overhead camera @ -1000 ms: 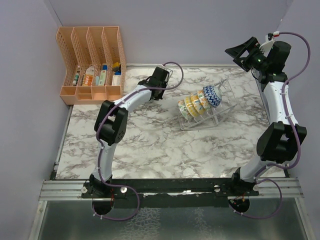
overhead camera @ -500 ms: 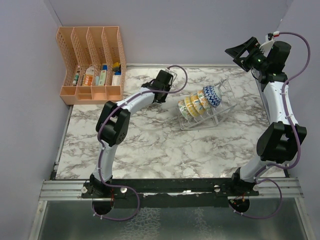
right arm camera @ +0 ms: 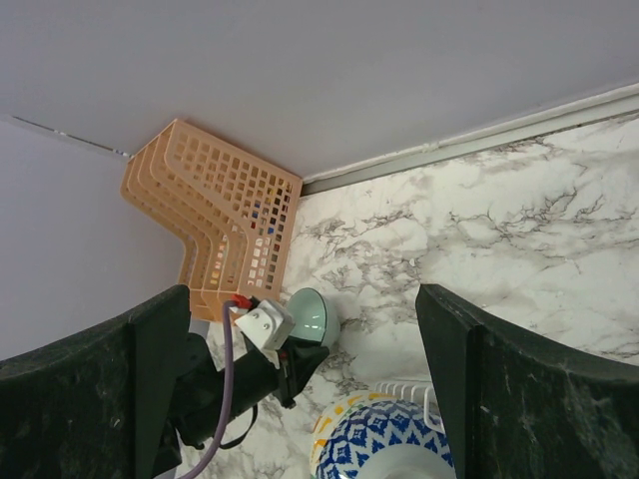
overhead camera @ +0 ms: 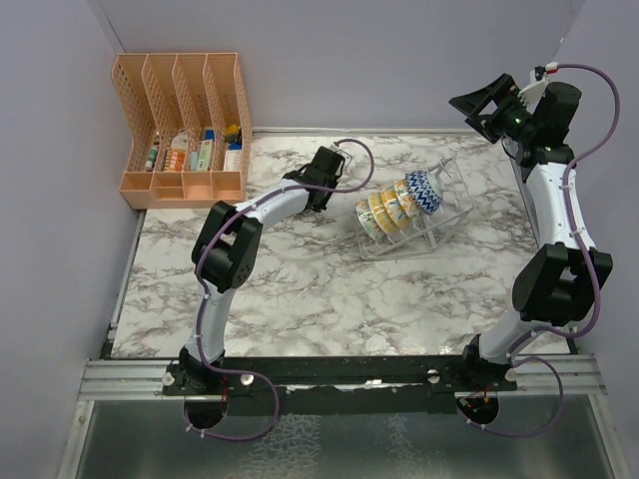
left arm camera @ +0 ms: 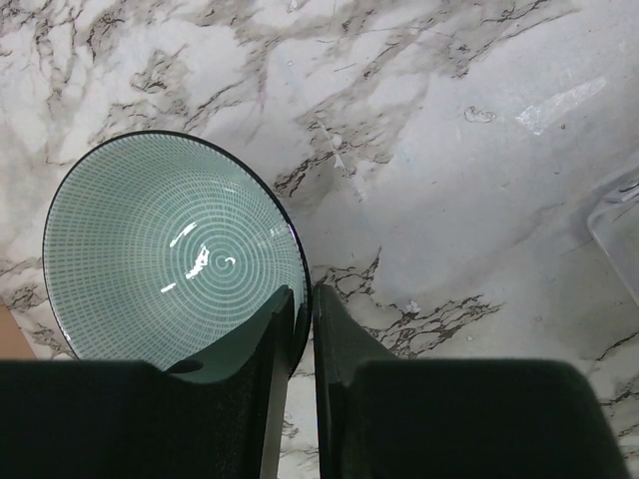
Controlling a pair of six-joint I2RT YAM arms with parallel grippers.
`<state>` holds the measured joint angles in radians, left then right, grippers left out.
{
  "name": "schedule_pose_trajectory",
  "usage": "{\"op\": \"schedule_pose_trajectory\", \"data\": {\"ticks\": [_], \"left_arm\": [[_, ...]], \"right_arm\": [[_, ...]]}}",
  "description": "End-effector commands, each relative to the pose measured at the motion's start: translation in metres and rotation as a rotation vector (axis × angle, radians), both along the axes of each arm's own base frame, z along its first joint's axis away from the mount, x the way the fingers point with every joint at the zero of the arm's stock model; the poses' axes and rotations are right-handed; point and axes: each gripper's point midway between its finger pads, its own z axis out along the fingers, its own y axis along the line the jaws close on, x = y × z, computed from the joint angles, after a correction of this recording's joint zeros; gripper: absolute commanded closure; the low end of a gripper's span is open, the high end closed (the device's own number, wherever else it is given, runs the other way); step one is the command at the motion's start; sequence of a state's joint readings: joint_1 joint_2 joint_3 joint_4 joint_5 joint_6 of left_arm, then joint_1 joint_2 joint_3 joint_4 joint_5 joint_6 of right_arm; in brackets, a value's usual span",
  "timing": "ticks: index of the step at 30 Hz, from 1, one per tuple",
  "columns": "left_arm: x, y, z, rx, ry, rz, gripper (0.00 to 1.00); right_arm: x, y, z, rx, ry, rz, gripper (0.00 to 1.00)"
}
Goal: Load the bowls into the dish rack
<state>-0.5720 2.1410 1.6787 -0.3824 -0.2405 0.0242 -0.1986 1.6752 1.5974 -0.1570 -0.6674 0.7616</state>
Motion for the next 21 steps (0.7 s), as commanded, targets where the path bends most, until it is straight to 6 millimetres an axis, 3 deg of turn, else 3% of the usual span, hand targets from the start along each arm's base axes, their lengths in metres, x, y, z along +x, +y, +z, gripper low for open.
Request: {"op": "schedule_pose_trajectory", "data": {"ticks": [1, 3, 5, 9, 17, 21], "left_arm": [[-0.001, 0.007, 0.002, 0.050, -0.025, -0.001, 0.84], [-0.002, 0.010, -0.006, 0.067, -0.014, 0.000, 0.85], [-0.004, 0.012, -0.012, 0.076, -0.004, -0.003, 1.00], [-0.005, 0.010, -0.006, 0.061, -0.011, -0.013, 1.00], [0.011, -0.002, 0.079, -0.146, -0.140, 0.043, 1.00], [0.010, -0.010, 0.135, -0.351, -0.199, 0.093, 1.00]], "right_arm": [[-0.003, -0.005, 0.017, -0.018, -0.045, -0.018, 0.05], [-0.003, -0.005, 0.017, -0.019, -0.046, -0.018, 0.05], [-0.003, -0.005, 0.018, -0.018, -0.047, -0.017, 0.05], [-0.004, -0.005, 0.019, -0.019, -0.048, -0.020, 0.05], [-0.003, -0.006, 0.023, -0.019, -0.053, -0.024, 0.05], [-0.003, -0.006, 0.025, -0.021, -0.056, -0.027, 0.05]]}}
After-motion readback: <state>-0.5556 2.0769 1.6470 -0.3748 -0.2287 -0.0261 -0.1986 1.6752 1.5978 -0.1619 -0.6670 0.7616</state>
